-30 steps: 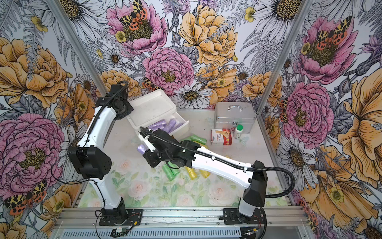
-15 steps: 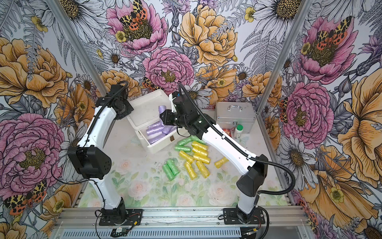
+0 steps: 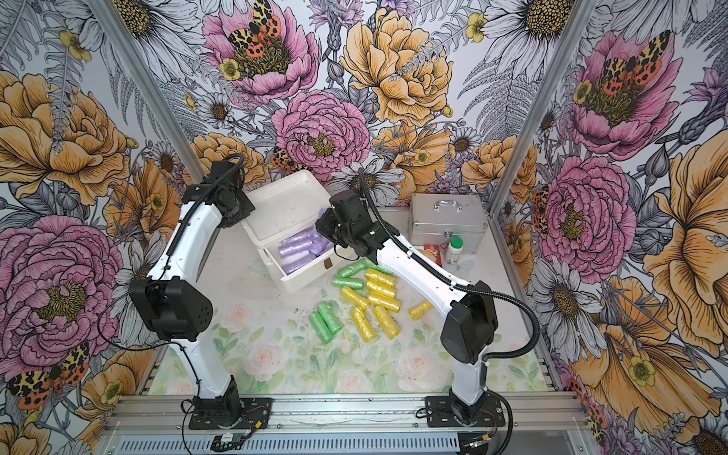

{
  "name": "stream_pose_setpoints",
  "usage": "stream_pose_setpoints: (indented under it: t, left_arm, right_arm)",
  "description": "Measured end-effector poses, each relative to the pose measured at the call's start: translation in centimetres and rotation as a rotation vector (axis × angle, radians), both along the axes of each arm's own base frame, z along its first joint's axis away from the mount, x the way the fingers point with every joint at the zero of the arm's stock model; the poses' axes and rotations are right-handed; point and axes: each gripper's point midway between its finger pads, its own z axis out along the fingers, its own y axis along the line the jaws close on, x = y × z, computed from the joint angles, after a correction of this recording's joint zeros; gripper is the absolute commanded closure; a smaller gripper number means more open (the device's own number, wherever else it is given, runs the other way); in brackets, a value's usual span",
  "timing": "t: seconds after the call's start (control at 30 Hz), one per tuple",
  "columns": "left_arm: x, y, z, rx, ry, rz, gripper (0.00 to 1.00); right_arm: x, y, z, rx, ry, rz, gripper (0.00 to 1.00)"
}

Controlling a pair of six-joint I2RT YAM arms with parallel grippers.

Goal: Sort the rolls of trash bags by color and place them into the drawer
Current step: Place the roll of trash bags in the drawer.

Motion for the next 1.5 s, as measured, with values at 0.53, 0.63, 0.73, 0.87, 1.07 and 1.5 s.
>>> stream_pose_setpoints:
  t: [0.53,0.63,0.73,0.87,1.07,1.5]
  left_arm:
    - [0.0,0.0,0.0,0.002,0.002,-0.001,1.00]
    - [0.0,0.0,0.0,0.002,0.003,-0.001,1.00]
    - [0.0,-0.1,0.0,0.002,0.003,-0.001,1.00]
    - [0.0,-0.1,0.0,0.002,0.003,-0.001,1.00]
    - [0.0,-0.1,0.0,0.002,0.003,-0.001,1.00]
    - [0.0,-0.1,0.0,0.002,0.003,-0.001,1.00]
  right_arm:
    - [2.3,1.6,-3.1,0.071,0.096,-0.081,0.32]
    - [2.2,1.6,-3.1,0.069,0.096,-0.080,0.31]
    - [2.1,1.8,-3.0,0.065,0.089,-0.072,0.30]
    - [1.9,2.2,-2.3,0.052,0.058,-0.046,0.30]
    - [1.2,3.4,-0.4,0.034,-0.017,0.003,0.31]
    - [-1.5,5.2,1.9,-0.079,-0.194,0.116,0.36]
